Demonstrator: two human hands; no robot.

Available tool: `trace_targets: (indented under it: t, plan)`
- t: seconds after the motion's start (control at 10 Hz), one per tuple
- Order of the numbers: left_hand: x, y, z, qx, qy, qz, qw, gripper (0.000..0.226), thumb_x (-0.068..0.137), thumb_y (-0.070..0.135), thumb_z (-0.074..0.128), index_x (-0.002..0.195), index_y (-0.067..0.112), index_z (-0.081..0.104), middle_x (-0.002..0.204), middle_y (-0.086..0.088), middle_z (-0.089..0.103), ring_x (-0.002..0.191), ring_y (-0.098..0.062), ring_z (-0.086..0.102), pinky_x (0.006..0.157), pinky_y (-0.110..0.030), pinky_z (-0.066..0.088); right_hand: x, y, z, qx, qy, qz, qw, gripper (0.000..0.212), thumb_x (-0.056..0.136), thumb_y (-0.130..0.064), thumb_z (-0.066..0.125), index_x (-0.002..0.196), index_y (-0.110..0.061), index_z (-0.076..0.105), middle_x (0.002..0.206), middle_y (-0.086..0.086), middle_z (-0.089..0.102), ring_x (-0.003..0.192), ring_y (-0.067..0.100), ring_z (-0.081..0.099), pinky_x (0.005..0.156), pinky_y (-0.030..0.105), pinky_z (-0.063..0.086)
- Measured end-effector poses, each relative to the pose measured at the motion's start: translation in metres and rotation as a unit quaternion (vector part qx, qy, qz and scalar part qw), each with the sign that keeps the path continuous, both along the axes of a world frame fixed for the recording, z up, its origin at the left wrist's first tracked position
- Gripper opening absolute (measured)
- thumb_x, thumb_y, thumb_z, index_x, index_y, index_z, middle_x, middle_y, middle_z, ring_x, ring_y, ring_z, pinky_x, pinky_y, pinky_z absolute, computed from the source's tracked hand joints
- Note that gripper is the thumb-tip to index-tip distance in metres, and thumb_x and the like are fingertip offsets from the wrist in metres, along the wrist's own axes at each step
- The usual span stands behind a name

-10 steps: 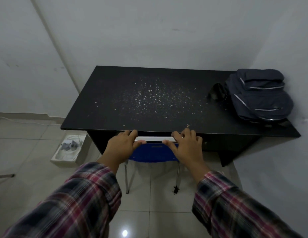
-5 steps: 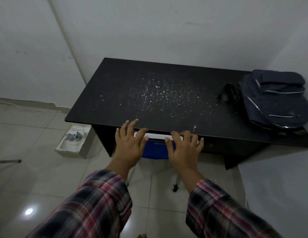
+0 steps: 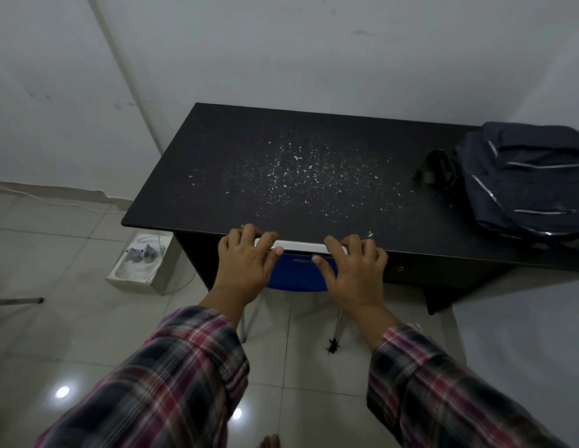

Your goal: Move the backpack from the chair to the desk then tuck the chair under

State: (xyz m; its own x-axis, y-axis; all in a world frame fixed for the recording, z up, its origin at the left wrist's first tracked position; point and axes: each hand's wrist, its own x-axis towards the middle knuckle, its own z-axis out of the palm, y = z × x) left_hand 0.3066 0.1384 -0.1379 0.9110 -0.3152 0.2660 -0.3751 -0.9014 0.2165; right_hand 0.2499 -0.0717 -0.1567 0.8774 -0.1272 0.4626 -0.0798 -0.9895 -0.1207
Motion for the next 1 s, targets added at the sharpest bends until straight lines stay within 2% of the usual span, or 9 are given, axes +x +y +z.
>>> trace_targets:
  t: [0.3,0.5,0.7,0.8,0.9,1.0]
  plan:
    - [-0.027,-0.001,-0.002,0.007,0.038,0.022,0.999,0.047,0.094,0.053,0.018,0.120,0.032,0.051,0.113,-0.003,0.050,0.101,-0.025,0.045,0.091,-0.042,0.034,-0.016,-0.009,0.011,0.000,0.056,0.036,0.998,0.042,0.089,-0.061,0.040,0.113,-0.030,0.058,0.101,0.003,0.054,0.090,0.025,0.049,0.077,0.042,0.040]
    - [-0.019,0.008,0.002,0.010,0.064,0.010,0.998,0.040,0.097,0.052,0.026,0.122,0.034,0.051,0.116,-0.003,0.048,0.106,-0.027,0.043,0.095,-0.043,0.033,-0.021,0.003,0.017,0.043,0.081,0.024,0.995,0.041,0.090,-0.062,0.038,0.113,-0.033,0.055,0.104,0.002,0.052,0.095,0.024,0.047,0.083,0.043,0.039]
    - [-0.009,0.007,0.012,0.036,0.103,-0.004,0.994,0.040,0.097,0.051,0.026,0.126,0.034,0.047,0.125,-0.005,0.045,0.113,-0.029,0.042,0.102,-0.046,0.032,-0.017,0.006,0.022,0.047,0.113,0.014,0.992,0.040,0.091,-0.062,0.032,0.113,-0.034,0.050,0.109,0.002,0.051,0.100,0.024,0.045,0.087,0.044,0.038]
    - [-0.006,0.004,0.017,0.045,0.118,-0.016,0.992,0.042,0.098,0.052,0.023,0.129,0.034,0.044,0.127,-0.006,0.043,0.116,-0.029,0.041,0.106,-0.047,0.031,-0.012,0.001,0.027,0.040,0.158,0.020,0.986,0.043,0.092,-0.062,0.029,0.120,-0.034,0.045,0.115,0.004,0.049,0.105,0.026,0.043,0.091,0.047,0.037]
    - [-0.009,0.005,0.023,0.064,0.160,-0.015,0.985,0.045,0.097,0.055,0.020,0.133,0.037,0.041,0.131,-0.007,0.041,0.123,-0.032,0.038,0.110,-0.051,0.026,-0.016,-0.006,0.031,0.062,0.220,0.026,0.973,0.052,0.092,-0.065,0.023,0.133,-0.036,0.037,0.128,0.005,0.045,0.117,0.028,0.038,0.101,0.050,0.031]
    - [-0.006,0.000,0.042,0.082,0.191,-0.011,0.978,0.052,0.094,0.061,0.018,0.139,0.041,0.034,0.143,-0.008,0.035,0.136,-0.034,0.027,0.116,-0.059,0.012,-0.015,-0.016,0.052,0.106,0.229,0.013,0.968,0.066,0.088,-0.071,0.015,0.145,-0.037,0.023,0.149,0.003,0.034,0.141,0.029,0.020,0.115,0.060,0.012]
